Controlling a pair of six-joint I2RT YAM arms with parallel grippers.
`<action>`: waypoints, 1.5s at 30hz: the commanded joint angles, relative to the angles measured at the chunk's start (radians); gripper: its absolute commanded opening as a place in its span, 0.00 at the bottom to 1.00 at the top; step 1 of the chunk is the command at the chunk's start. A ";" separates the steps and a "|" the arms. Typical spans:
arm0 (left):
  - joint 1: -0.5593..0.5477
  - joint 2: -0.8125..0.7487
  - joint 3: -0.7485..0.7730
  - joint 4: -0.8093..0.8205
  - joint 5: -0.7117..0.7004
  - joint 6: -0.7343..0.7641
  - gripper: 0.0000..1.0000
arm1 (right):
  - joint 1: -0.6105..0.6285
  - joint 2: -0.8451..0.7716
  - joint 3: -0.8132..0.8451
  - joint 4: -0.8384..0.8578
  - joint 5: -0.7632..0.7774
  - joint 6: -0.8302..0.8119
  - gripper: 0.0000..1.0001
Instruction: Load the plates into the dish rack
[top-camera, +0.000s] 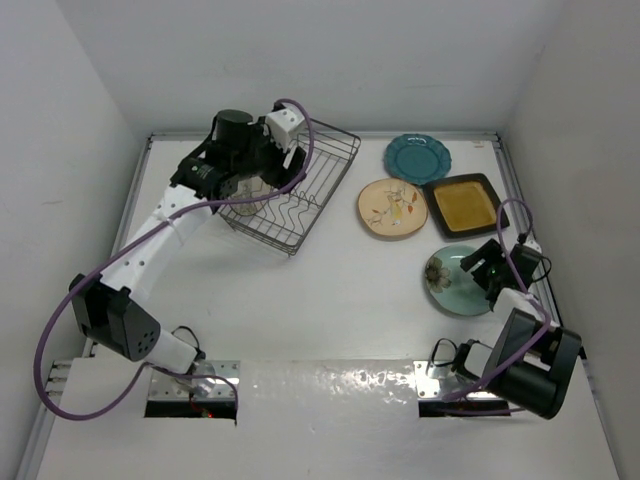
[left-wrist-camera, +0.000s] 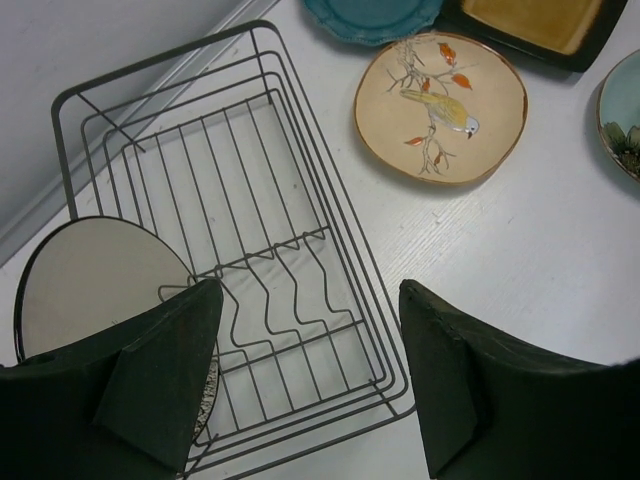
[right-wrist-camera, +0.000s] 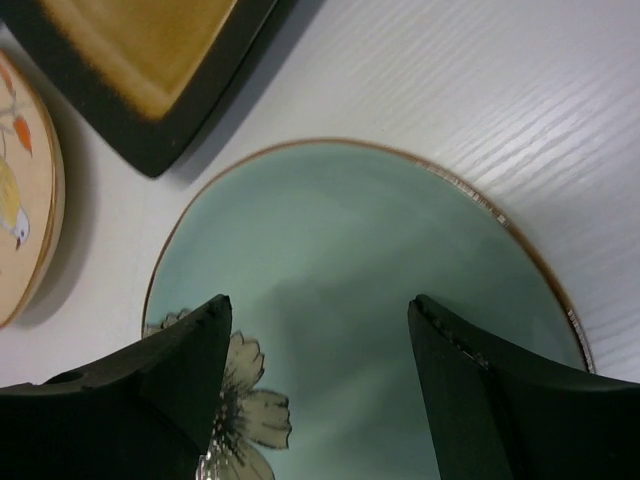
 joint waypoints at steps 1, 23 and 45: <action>0.005 0.003 0.020 0.012 0.034 0.014 0.68 | -0.001 -0.033 0.051 -0.112 -0.099 -0.054 0.70; -0.012 0.046 0.068 -0.052 0.045 0.015 0.68 | -0.009 0.112 -0.003 -0.119 0.189 0.051 0.69; -0.013 -0.047 -0.021 -0.003 0.060 0.011 0.68 | -0.010 0.037 -0.180 -0.073 -0.211 0.019 0.00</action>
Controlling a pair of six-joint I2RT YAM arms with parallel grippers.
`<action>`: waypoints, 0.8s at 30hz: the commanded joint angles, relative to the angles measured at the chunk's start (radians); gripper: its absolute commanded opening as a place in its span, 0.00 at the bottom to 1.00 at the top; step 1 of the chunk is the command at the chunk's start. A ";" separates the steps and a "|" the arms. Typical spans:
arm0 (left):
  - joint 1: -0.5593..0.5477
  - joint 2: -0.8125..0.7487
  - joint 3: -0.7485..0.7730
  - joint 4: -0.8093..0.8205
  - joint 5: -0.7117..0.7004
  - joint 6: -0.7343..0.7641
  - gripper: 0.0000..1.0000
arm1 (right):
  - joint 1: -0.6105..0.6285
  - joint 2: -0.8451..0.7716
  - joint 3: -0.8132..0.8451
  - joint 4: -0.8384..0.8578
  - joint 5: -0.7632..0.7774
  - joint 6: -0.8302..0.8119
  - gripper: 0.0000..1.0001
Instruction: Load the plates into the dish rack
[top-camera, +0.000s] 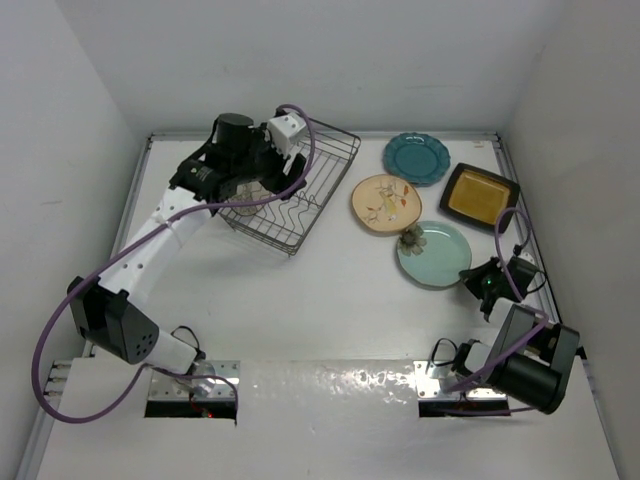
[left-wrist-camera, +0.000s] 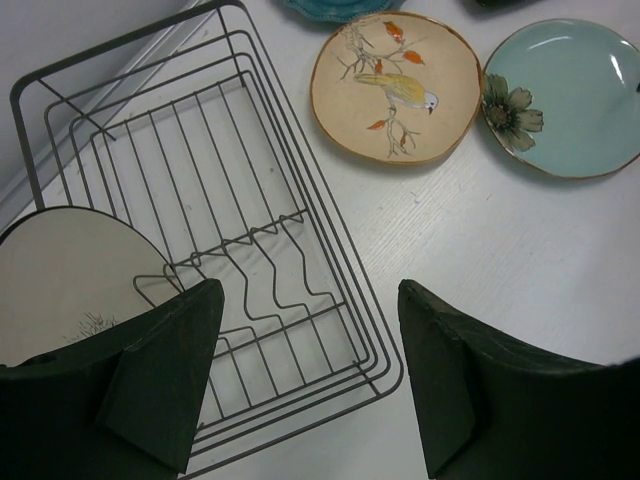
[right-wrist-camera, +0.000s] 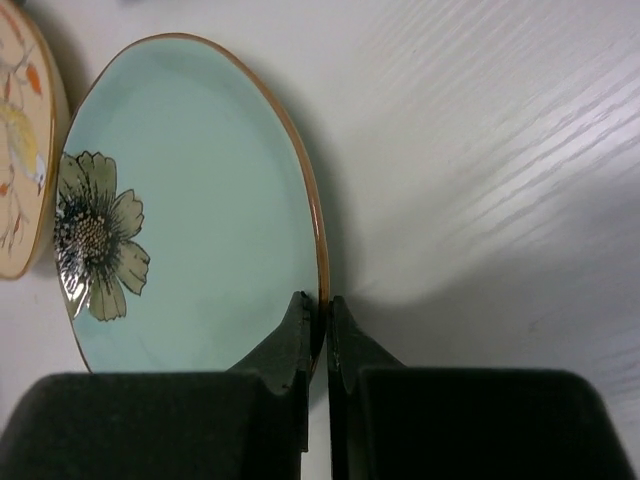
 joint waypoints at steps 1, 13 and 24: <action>-0.010 -0.036 -0.013 0.052 0.028 0.000 0.68 | 0.017 -0.017 -0.071 -0.219 -0.099 -0.056 0.00; -0.104 0.081 0.021 0.022 0.059 0.018 0.67 | 0.052 -0.085 -0.039 -0.412 -0.193 -0.162 0.00; -0.105 0.073 0.007 0.030 0.048 0.016 0.67 | 0.061 0.200 0.003 -0.216 -0.271 -0.127 0.39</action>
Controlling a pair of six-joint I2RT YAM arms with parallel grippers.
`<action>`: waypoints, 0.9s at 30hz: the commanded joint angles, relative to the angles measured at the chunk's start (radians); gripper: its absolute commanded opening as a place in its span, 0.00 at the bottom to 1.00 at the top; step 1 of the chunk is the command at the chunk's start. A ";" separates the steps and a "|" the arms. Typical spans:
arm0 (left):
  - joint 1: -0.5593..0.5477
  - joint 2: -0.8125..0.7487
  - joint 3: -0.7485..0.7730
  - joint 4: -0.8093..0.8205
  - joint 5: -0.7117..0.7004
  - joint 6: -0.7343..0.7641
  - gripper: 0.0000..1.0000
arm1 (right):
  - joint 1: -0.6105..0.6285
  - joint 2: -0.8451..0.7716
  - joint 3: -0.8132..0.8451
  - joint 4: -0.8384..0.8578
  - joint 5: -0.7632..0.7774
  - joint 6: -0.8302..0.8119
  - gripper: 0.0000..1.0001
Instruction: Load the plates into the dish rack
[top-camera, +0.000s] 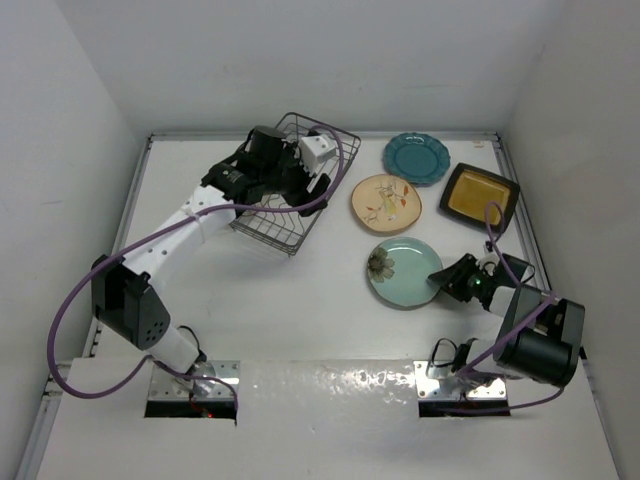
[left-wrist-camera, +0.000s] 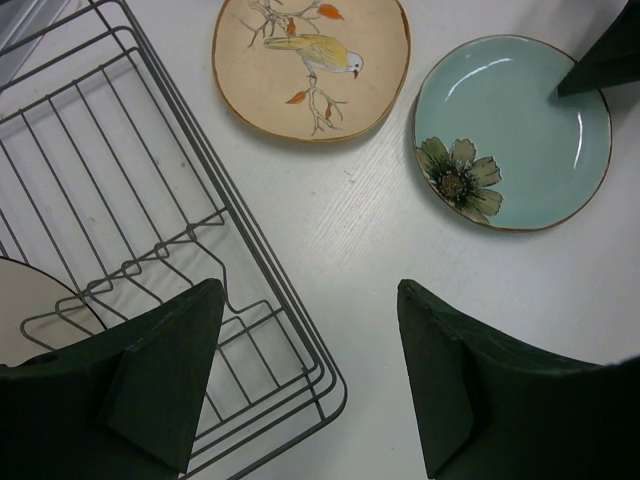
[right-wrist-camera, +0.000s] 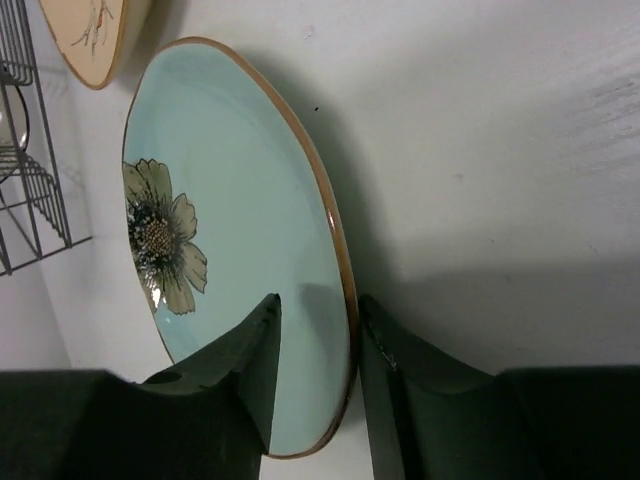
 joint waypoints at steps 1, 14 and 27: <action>-0.001 -0.022 0.024 0.028 0.013 0.004 0.67 | 0.016 0.093 -0.062 -0.035 0.088 -0.017 0.37; -0.019 0.035 0.073 -0.016 0.226 0.071 0.76 | 0.230 -0.169 0.081 -0.149 0.105 -0.170 0.00; -0.133 0.225 0.125 0.002 0.231 0.199 0.87 | 0.318 -0.353 0.188 -0.016 -0.074 -0.238 0.00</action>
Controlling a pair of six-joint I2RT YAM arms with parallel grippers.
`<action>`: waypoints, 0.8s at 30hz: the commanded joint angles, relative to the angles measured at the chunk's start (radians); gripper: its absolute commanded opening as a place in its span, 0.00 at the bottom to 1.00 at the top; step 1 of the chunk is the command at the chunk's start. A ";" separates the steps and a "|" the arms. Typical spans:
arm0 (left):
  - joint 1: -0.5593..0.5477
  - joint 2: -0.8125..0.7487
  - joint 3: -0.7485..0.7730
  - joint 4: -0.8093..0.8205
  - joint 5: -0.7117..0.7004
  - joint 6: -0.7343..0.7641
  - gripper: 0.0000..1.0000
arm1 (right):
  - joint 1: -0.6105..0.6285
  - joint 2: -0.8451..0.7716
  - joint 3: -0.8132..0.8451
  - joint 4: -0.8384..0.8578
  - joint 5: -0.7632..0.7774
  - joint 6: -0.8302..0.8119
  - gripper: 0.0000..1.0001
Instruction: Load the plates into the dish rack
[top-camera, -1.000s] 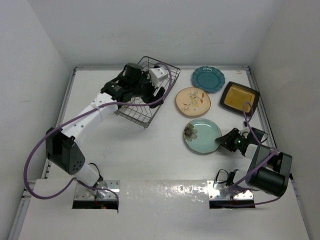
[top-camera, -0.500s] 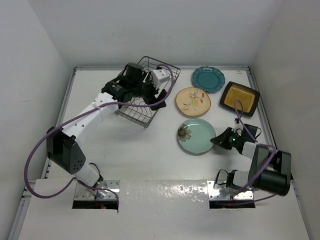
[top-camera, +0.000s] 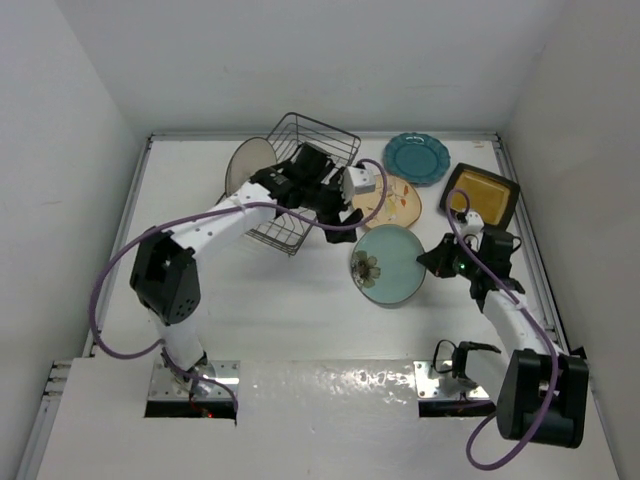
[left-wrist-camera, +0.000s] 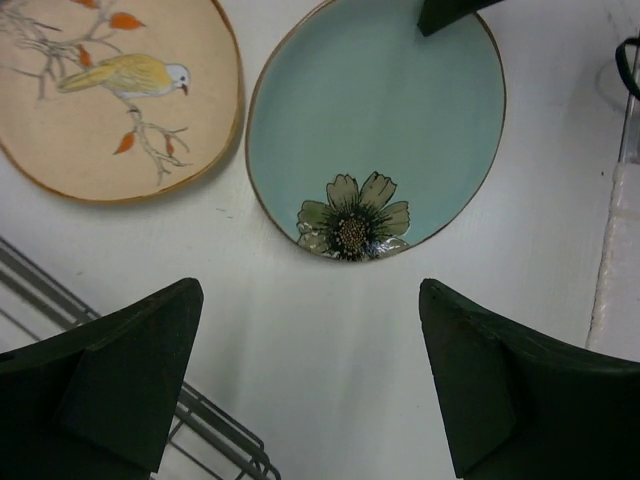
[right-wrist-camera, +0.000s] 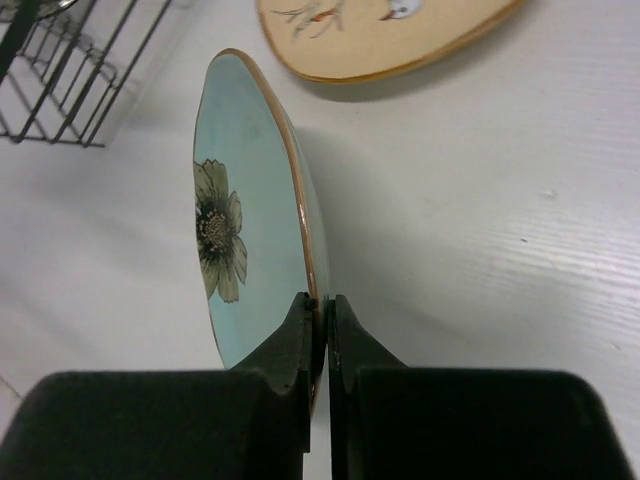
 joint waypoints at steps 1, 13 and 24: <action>-0.022 0.040 0.053 0.045 0.035 0.056 0.87 | 0.049 -0.041 0.060 0.149 -0.151 -0.018 0.00; -0.048 0.155 0.164 0.028 0.105 0.122 0.87 | 0.095 -0.050 0.163 0.174 -0.260 -0.021 0.00; -0.066 0.240 0.171 0.062 0.044 0.069 0.71 | 0.098 -0.058 0.166 0.246 -0.319 0.025 0.00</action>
